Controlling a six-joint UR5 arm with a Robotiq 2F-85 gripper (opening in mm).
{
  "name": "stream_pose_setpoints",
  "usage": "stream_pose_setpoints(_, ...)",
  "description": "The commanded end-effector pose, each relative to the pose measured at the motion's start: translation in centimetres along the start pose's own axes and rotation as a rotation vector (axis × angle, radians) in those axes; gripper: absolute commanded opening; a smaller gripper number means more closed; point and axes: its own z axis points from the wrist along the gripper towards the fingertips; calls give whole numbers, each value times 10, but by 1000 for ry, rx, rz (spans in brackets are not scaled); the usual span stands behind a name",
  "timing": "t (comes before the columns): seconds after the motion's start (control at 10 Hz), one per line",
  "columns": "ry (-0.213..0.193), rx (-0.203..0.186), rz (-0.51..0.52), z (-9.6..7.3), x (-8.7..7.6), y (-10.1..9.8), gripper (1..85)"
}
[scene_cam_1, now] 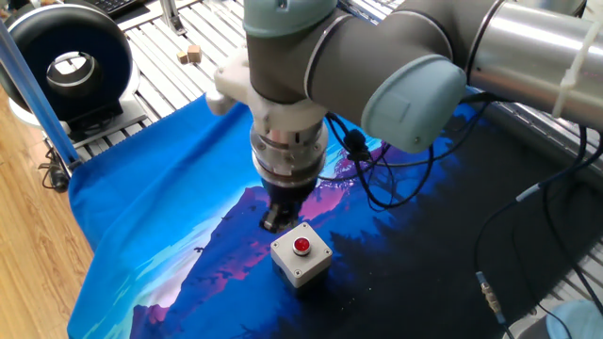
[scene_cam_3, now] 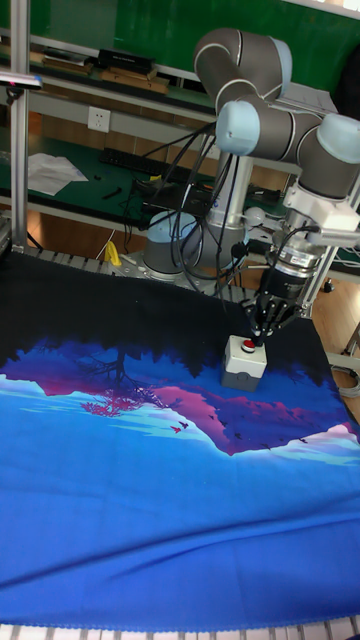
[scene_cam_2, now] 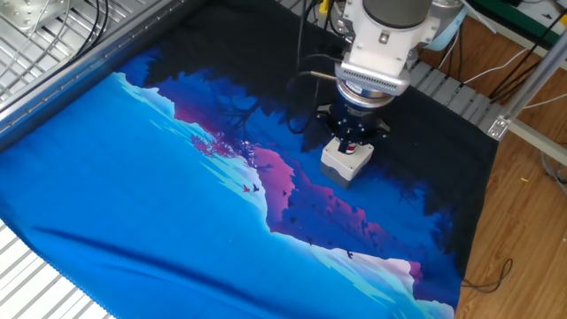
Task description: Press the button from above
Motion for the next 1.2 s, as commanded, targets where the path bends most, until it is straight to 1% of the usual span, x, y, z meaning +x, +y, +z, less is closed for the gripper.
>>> stream_pose_setpoints(0.0, 53, -8, -9, 5, 33, 17, 10)
stream_pose_setpoints(0.1, 55, 3, -6, 8, 34, 17, 10)
stream_pose_setpoints(0.2, 56, 30, -21, 13, 28, 6, 10)
stream_pose_setpoints(0.3, 52, 24, -34, 19, 20, 1, 10)
stream_pose_setpoints(0.4, 57, 28, -37, 23, 17, -2, 10)
stream_pose_setpoints(0.5, 60, 40, -34, 21, 17, -5, 10)
stream_pose_setpoints(0.6, 59, 35, -32, 18, 16, -3, 10)
stream_pose_setpoints(0.7, 66, 40, -36, 18, 16, -2, 10)
stream_pose_setpoints(0.8, 94, 41, -51, 20, 22, -2, 10)
stream_pose_setpoints(0.9, 111, 26, -53, 19, 25, 4, 10)
stream_pose_setpoints(1.0, 127, 37, -52, 15, 26, 6, 10)
stream_pose_setpoints(1.1, 132, 48, -47, 11, 25, 9, 10)
